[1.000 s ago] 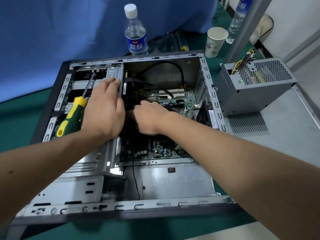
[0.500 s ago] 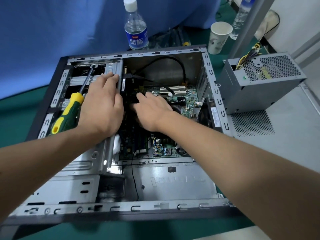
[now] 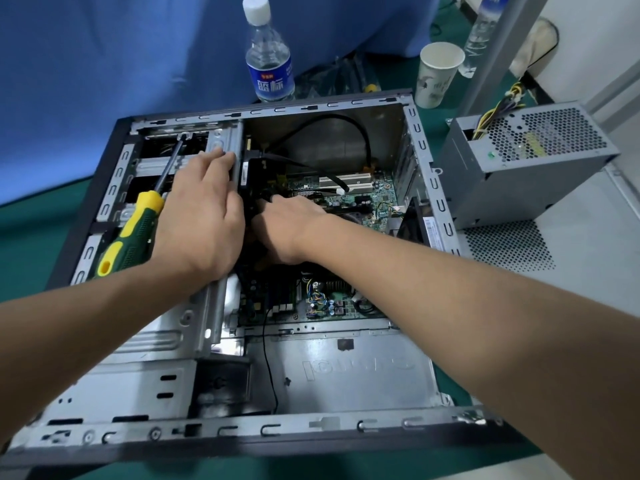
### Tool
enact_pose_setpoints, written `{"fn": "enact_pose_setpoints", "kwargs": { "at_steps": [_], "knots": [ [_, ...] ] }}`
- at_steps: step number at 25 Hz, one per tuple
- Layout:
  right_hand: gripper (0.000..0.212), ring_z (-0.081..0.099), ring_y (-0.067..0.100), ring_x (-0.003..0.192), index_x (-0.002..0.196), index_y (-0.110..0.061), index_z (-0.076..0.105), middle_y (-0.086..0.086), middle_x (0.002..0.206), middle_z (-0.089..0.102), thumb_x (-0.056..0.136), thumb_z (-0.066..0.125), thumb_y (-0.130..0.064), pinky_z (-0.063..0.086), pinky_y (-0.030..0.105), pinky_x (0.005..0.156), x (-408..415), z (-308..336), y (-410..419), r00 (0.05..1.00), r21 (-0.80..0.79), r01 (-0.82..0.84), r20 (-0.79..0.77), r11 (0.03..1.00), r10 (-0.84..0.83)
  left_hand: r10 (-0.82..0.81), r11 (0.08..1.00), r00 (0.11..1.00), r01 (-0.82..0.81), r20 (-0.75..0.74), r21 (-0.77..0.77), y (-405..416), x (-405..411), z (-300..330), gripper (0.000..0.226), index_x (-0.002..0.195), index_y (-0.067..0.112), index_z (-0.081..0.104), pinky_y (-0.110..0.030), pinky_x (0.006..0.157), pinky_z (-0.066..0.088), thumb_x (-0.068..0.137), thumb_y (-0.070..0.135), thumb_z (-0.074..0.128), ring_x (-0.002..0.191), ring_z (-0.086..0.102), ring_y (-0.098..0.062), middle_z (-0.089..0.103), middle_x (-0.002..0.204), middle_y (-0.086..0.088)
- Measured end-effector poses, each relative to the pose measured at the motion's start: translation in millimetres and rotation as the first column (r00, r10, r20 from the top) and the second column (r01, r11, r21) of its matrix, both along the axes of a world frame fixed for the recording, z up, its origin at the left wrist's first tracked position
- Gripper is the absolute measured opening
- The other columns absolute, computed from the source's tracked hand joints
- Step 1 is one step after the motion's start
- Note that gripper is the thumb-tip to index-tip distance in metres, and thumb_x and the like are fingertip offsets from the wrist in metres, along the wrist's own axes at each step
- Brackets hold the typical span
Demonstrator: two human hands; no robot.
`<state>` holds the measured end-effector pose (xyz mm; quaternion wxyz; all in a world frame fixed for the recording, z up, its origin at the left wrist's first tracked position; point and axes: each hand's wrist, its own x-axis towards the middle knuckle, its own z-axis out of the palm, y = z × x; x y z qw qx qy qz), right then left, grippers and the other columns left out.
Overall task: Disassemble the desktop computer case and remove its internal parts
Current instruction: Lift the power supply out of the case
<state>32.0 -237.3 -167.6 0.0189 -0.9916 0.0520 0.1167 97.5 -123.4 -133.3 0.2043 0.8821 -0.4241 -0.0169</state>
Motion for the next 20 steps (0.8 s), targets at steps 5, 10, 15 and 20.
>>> {"fn": "enact_pose_setpoints", "kwargs": {
  "at_steps": [5, 10, 15, 20],
  "knots": [
    [0.036, 0.054, 0.028, 0.119, 0.129, -0.021, 0.059, 0.008, 0.132, 0.056, 0.097, 0.041, -0.017, 0.034, 0.032, 0.073, 3.6, -1.4, 9.2, 0.997, -0.078, -0.036, 0.061, 0.996, 0.041, 0.005, 1.0, 1.0, -0.005, 0.003, 0.0, -0.7, 0.4, -0.8, 0.049, 0.149, 0.009, 0.036, -0.036, 0.119, 0.02, 0.101, 0.019, 0.033, 0.145, 0.023, -0.02, 0.03, 0.156, -0.008],
    [0.037, 0.052, 0.029, 0.117, 0.13, -0.019, 0.057, 0.009, 0.134, 0.052, 0.1, 0.037, -0.016, 0.034, 0.034, 0.073, 4.9, -6.5, 14.9, 0.993, -0.145, -0.026, 0.109, 0.989, 0.042, 0.002, 1.0, 1.0, -0.002, -0.007, -0.006, -0.4, -0.3, -0.3, 0.051, 0.149, 0.009, 0.037, -0.036, 0.119, 0.02, 0.099, 0.023, 0.031, 0.144, 0.024, -0.021, 0.031, 0.155, -0.008],
    [0.038, 0.053, 0.028, 0.114, 0.13, -0.018, 0.058, 0.01, 0.136, 0.049, 0.1, 0.034, -0.016, 0.036, 0.035, 0.071, 2.1, -11.4, 17.0, 0.982, -0.106, 0.035, 0.19, 0.994, -0.014, -0.002, 1.0, 1.0, 0.002, -0.003, -0.005, -1.3, -0.8, 1.7, 0.063, 0.148, 0.007, 0.038, -0.034, 0.118, 0.019, 0.091, 0.031, 0.025, 0.143, 0.026, -0.022, 0.033, 0.153, -0.01],
    [0.037, 0.055, 0.027, 0.112, 0.127, -0.017, 0.06, 0.008, 0.134, 0.05, 0.1, 0.034, -0.018, 0.034, 0.035, 0.067, -0.3, -9.7, 18.6, 0.979, -0.076, 0.044, 0.204, 0.996, -0.028, -0.002, 1.0, 1.0, 0.002, 0.01, -0.013, -1.1, -0.2, 1.6, 0.061, 0.147, 0.006, 0.039, -0.034, 0.117, 0.02, 0.092, 0.03, 0.026, 0.142, 0.028, -0.023, 0.034, 0.152, -0.011]
  ]
}}
